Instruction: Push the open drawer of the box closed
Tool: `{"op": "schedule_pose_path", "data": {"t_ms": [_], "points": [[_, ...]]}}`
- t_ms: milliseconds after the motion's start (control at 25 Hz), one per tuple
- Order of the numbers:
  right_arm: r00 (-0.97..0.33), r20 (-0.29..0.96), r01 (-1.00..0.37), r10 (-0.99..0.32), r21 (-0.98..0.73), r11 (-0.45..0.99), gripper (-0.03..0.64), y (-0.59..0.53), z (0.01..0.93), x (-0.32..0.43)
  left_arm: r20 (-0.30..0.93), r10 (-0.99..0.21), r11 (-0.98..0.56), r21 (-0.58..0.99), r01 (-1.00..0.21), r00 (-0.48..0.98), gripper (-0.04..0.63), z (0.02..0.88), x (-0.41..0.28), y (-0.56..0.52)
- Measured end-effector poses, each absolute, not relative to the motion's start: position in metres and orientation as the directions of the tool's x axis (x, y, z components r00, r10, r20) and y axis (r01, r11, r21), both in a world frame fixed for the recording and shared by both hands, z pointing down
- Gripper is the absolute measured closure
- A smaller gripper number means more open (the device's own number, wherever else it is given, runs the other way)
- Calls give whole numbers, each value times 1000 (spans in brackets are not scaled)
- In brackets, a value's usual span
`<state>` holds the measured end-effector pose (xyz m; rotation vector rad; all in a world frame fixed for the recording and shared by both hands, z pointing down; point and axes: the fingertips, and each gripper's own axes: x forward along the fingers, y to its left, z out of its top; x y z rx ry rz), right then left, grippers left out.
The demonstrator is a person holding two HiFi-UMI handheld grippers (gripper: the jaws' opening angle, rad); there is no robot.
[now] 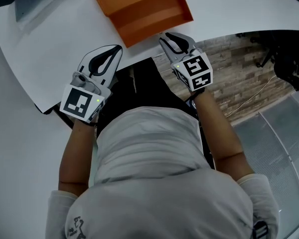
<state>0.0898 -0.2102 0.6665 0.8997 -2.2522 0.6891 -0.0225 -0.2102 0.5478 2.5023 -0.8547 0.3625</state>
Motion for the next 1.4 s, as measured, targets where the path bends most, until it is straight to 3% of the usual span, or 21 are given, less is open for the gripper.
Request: {"op": "schedule_pose_path", "data": {"t_ms": [1400], "points": [[-611,711,-689,-348,-262,675,551,-219,684,83,408,-570,-640,325,-697,713,597,532,-17,-221]]}}
